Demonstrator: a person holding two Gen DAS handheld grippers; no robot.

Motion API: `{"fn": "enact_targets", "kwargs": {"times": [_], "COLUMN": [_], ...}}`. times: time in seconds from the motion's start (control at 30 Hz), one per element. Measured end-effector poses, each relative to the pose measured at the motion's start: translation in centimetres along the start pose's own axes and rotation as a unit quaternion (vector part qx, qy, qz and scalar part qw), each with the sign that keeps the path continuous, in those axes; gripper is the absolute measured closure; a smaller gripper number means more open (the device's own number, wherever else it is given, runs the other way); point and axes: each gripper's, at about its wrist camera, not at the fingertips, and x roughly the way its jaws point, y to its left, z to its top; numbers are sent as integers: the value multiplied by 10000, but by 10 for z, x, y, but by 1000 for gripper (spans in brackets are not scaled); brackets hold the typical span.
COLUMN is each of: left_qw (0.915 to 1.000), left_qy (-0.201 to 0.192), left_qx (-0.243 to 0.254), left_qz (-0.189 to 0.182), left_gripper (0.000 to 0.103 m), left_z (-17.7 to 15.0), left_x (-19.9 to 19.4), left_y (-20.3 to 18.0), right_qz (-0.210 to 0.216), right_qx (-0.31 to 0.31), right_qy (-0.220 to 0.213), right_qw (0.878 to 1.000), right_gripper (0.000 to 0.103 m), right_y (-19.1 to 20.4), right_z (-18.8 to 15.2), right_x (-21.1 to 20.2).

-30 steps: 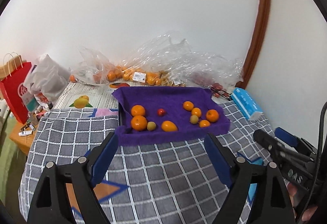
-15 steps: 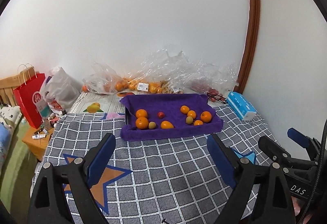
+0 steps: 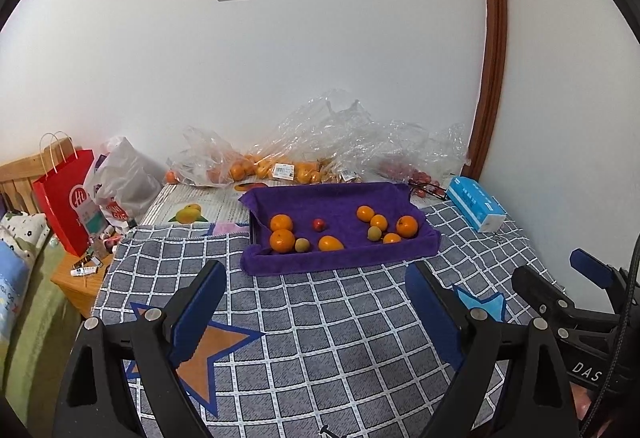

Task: Organize fruits

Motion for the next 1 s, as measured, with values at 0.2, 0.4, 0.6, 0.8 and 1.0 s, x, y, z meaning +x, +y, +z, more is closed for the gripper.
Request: {"fn": "enact_targets", "kwargs": {"times": [0.2,0.4,0.6,0.8,1.0], "left_qw": [10000,10000,10000,10000,10000], "left_qy": [-5,16,17,26,21], "left_qx": [6,-8,-11,-30,-31], "left_qz": [-6,-12,5,6,2], "left_gripper": [12,12,12,12,12], "left_z": [-1,-1,-1,-2,-1], "left_x": [1,2,3,4,4], "left_y": [0,2,4,8,9], "right_qz": [-48,-95,-91,-87,-88], "right_qx": [22,-2,-4,21,25], "right_qy": [-7,17,29,36,38], "right_qw": [10000,10000,10000,10000,10000], "right_gripper": [0,0,0,0,0], "right_y": [-1,0,1,1,1], "right_z": [0,0,0,0,0], "right_x": [-1,2,3,3,3]}}
